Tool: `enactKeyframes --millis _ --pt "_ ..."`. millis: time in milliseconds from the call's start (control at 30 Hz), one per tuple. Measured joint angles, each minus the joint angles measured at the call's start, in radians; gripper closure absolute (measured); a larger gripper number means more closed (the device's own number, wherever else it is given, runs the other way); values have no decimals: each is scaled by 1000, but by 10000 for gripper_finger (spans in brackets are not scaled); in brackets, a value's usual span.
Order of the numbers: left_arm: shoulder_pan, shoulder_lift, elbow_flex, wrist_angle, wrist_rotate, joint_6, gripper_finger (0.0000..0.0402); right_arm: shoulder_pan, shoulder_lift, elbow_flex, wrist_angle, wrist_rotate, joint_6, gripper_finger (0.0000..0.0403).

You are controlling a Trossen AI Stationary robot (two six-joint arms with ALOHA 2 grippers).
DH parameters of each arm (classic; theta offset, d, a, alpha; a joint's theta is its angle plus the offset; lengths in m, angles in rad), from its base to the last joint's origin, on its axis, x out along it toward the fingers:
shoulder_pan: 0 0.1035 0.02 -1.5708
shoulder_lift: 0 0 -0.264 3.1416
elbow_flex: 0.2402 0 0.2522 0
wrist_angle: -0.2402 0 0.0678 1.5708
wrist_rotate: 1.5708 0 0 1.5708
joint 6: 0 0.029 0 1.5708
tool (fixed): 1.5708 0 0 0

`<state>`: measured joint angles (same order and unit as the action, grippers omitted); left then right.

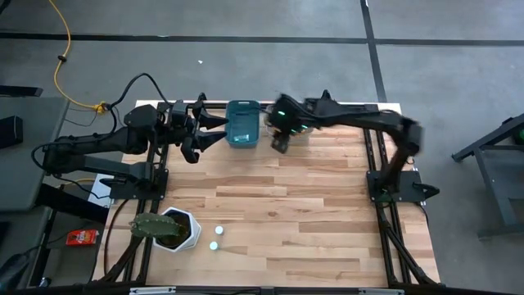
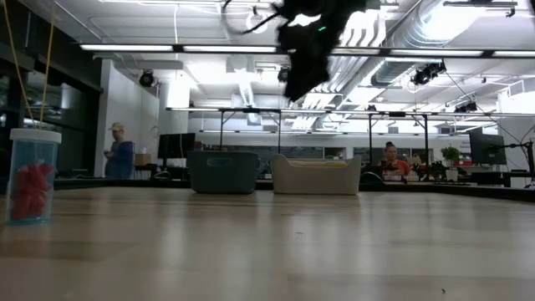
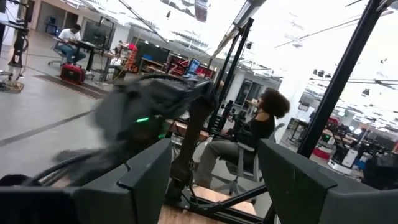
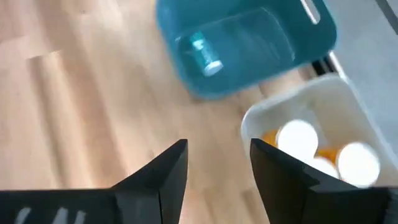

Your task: Pick and place medicine bottles into bin by pill shape (circle, oval)

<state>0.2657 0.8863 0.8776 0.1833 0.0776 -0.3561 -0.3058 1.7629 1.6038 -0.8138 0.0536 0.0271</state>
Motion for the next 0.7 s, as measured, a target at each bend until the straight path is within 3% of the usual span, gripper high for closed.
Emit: enactKeyframes --millis 167,333,533,700 --pt "0 0 0 -3 0 21 174 81 -340 -385 232 16 167 253" --pt "0 7 0 -7 -1 71 174 207 -654 -673 532 16 335 258" --pt "-1 40 1 0 -1 71 174 315 -892 -856 870 73 334 258" --pt "-7 75 1 0 9 71 174 353 -968 -886 940 104 249 258"
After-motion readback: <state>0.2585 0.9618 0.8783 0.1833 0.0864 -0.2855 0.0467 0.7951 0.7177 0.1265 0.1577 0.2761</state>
